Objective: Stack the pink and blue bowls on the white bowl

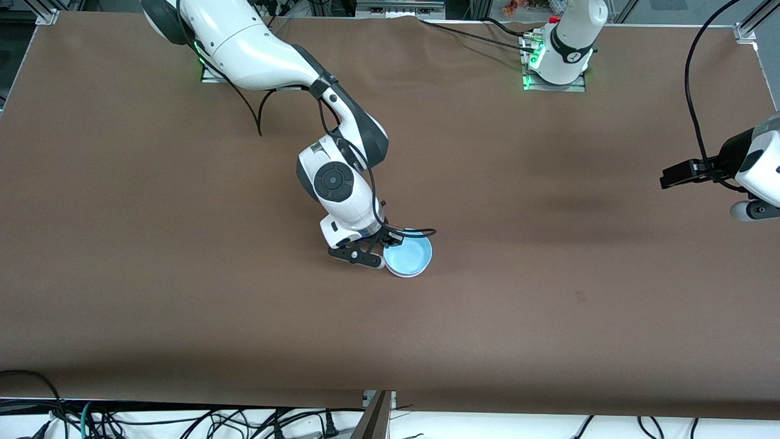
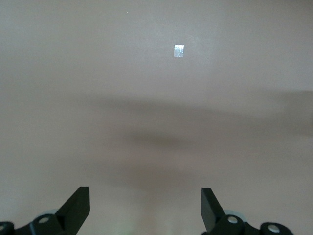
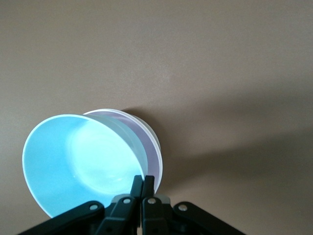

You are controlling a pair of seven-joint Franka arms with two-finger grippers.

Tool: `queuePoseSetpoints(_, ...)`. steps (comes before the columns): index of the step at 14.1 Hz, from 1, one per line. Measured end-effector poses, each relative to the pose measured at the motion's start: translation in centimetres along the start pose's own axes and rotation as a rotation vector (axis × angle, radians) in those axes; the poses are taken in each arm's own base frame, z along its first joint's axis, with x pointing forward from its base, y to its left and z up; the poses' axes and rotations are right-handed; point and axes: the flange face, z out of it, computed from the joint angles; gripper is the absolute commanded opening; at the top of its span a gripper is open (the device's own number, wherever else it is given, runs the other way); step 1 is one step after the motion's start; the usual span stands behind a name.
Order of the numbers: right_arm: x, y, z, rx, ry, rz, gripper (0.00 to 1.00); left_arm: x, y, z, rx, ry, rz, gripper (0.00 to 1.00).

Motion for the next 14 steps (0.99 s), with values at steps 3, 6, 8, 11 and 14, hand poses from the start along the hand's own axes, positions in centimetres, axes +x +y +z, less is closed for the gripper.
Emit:
queuePoseSetpoints(3, 0.0, -0.1, 0.2, 0.007, 0.005, -0.001, 0.21, 0.0, 0.0, 0.0, 0.000, 0.000, 0.001, 1.00)
queuePoseSetpoints(6, -0.2, -0.1, 0.5, 0.008, 0.006, -0.003, 0.72, 0.0, 0.0, 0.0, 0.000, 0.000, 0.000, 1.00)
queuePoseSetpoints(8, -0.1, -0.1, 0.5, 0.009, 0.007, -0.003, 1.00, 0.0, 0.0, 0.0, 0.000, 0.000, 0.000, 1.00)
queuePoseSetpoints(11, 0.2, -0.3, -0.1, 0.012, 0.010, -0.001, 1.00, 0.0, 0.0, 0.0, 0.000, 0.000, 0.000, 1.00)
queuePoseSetpoints(14, 1.3, -0.2, -2.2, 0.004, 0.019, -0.004, 1.00, 0.0, 0.2, 0.0, 0.000, 0.000, 0.003, 1.00)
